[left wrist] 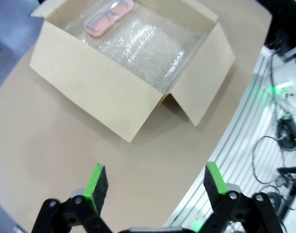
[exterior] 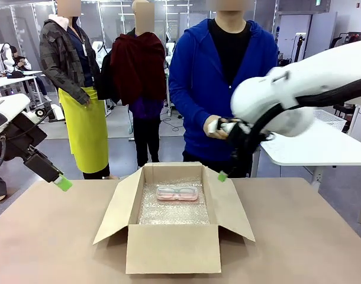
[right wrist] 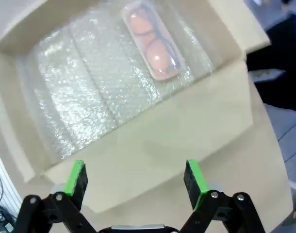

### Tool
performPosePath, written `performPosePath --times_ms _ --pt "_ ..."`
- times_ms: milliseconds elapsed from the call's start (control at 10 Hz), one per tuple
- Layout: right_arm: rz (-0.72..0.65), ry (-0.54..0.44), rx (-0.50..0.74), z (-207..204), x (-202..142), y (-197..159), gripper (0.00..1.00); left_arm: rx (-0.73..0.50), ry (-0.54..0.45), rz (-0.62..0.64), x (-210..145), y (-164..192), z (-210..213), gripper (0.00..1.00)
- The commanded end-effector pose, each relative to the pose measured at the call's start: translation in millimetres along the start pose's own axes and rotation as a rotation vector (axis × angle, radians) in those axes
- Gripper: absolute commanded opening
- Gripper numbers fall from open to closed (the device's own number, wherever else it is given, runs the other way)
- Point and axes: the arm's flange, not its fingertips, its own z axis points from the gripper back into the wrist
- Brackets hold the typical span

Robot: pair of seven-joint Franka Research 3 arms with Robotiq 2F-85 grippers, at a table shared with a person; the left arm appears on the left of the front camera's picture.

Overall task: Pack the glasses set securely to prepare it for shipping.
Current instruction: Put the Glasses case from the right side of the table into the Package Box.

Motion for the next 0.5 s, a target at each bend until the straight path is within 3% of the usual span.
performPosePath --times_ms 0,200,400 --pt "-0.042 -0.116 -0.05 34.8 -58.9 25.6 1.0 -0.015 -0.026 -0.017 -0.8 1.8 -0.6 1.0" --pt "-0.109 -0.171 -0.088 68.6 -107.6 32.9 1.0 -0.015 -0.026 -0.017 -0.8 1.8 -0.6 1.0" --pt "-0.146 -0.204 -0.133 79.1 -124.6 40.9 1.0 -0.015 -0.026 -0.017 -0.8 1.8 -0.6 1.0"
